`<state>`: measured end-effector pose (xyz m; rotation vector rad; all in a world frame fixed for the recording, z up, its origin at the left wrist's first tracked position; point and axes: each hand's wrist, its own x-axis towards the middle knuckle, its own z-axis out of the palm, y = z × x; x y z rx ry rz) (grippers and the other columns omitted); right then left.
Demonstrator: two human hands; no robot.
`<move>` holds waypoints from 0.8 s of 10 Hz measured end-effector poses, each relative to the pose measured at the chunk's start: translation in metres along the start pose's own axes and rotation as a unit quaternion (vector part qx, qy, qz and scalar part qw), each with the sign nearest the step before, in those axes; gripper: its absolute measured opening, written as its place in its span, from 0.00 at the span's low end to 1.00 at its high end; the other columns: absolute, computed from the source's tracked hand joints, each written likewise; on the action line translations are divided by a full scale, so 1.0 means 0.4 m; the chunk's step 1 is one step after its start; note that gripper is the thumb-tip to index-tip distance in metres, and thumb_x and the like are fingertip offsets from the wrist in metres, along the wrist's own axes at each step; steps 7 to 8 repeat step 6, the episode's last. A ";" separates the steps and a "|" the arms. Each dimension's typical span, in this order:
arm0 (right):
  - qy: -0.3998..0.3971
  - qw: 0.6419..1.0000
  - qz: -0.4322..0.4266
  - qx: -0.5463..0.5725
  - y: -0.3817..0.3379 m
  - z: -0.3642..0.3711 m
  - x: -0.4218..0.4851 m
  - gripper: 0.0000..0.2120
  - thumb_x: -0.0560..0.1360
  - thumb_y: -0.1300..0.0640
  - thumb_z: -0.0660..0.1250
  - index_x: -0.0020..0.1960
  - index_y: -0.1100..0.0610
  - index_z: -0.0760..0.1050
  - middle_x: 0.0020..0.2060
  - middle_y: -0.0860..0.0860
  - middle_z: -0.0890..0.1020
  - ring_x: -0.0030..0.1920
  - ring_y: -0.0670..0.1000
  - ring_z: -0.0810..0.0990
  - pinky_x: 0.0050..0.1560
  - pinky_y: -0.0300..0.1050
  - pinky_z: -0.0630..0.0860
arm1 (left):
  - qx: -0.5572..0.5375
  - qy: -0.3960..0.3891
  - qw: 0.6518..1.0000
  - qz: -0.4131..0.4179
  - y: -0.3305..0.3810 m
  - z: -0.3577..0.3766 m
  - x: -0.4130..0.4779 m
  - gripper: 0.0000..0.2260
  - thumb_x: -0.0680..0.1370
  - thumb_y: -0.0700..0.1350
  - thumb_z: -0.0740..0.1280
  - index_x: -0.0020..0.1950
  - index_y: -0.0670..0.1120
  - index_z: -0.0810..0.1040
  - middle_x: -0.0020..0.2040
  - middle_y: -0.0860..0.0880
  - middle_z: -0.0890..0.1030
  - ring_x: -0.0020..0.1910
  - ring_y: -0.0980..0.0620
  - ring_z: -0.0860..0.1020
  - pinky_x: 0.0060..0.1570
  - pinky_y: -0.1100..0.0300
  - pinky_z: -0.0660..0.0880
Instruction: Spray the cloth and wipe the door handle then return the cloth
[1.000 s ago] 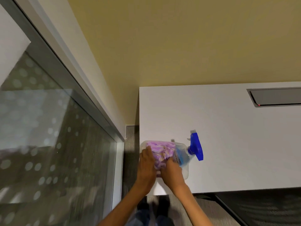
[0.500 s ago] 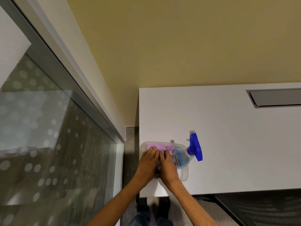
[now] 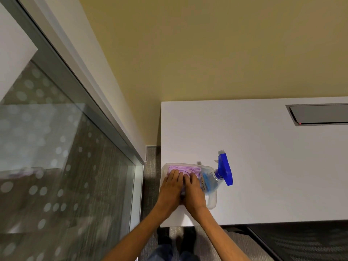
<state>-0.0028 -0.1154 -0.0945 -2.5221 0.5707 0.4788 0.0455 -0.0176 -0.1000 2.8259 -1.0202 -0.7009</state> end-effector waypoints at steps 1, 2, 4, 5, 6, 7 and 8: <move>-0.015 1.000 0.001 -0.013 0.002 -0.003 0.000 0.37 0.77 0.49 0.69 0.79 0.53 0.53 0.78 0.51 0.58 0.78 0.55 0.59 0.76 0.50 0.62 | -0.009 -0.016 1.000 -0.017 -0.001 0.007 -0.013 0.38 0.79 0.60 0.61 0.82 0.46 0.47 0.82 0.46 0.49 0.82 0.45 0.47 0.80 0.50 0.45; -0.026 0.999 -0.009 -0.025 0.003 -0.010 -0.001 0.38 0.76 0.47 0.69 0.79 0.53 0.52 0.79 0.51 0.57 0.78 0.56 0.58 0.78 0.51 0.60 | 0.002 -0.025 0.999 -0.022 -0.006 0.012 -0.013 0.39 0.79 0.61 0.61 0.82 0.47 0.46 0.83 0.47 0.47 0.82 0.45 0.45 0.81 0.49 0.46; 0.031 0.997 -0.064 -0.043 0.006 -0.013 -0.034 0.31 0.79 0.46 0.63 0.78 0.52 0.56 0.78 0.50 0.61 0.77 0.53 0.61 0.77 0.47 0.60 | -0.014 0.086 0.996 -0.037 0.025 -0.016 -0.049 0.40 0.69 0.62 0.74 0.74 0.41 0.71 0.73 0.43 0.74 0.73 0.43 0.73 0.75 0.50 0.67; 0.049 0.996 -0.072 0.006 -0.012 -0.040 -0.055 0.27 0.81 0.46 0.59 0.77 0.51 0.58 0.76 0.49 0.62 0.76 0.53 0.62 0.76 0.47 0.62 | -0.013 0.171 0.985 -0.035 0.054 -0.044 -0.083 0.30 0.68 0.56 0.78 0.63 0.40 0.82 0.62 0.42 0.83 0.61 0.42 0.82 0.59 0.48 0.81; 0.038 0.978 -0.036 0.203 -0.034 -0.065 -0.081 0.23 0.81 0.52 0.61 0.75 0.52 0.61 0.73 0.51 0.66 0.73 0.55 0.68 0.71 0.49 0.69 | -0.109 0.232 0.962 -0.096 0.068 -0.074 -0.101 0.27 0.81 0.55 0.62 0.78 0.45 0.64 0.79 0.43 0.63 0.79 0.41 0.62 0.78 0.45 0.59; 0.038 0.978 -0.036 0.203 -0.034 -0.065 -0.081 0.23 0.81 0.52 0.61 0.75 0.52 0.61 0.73 0.51 0.66 0.73 0.55 0.68 0.71 0.49 0.69 | -0.109 0.232 0.962 -0.096 0.068 -0.074 -0.101 0.27 0.81 0.55 0.62 0.78 0.45 0.64 0.79 0.43 0.63 0.79 0.41 0.62 0.78 0.45 0.59; 0.038 0.978 -0.036 0.203 -0.034 -0.065 -0.081 0.23 0.81 0.52 0.61 0.75 0.52 0.61 0.73 0.51 0.66 0.73 0.55 0.68 0.71 0.49 0.69 | -0.109 0.232 0.962 -0.096 0.068 -0.074 -0.101 0.27 0.81 0.55 0.62 0.78 0.45 0.64 0.79 0.43 0.63 0.79 0.41 0.62 0.78 0.45 0.59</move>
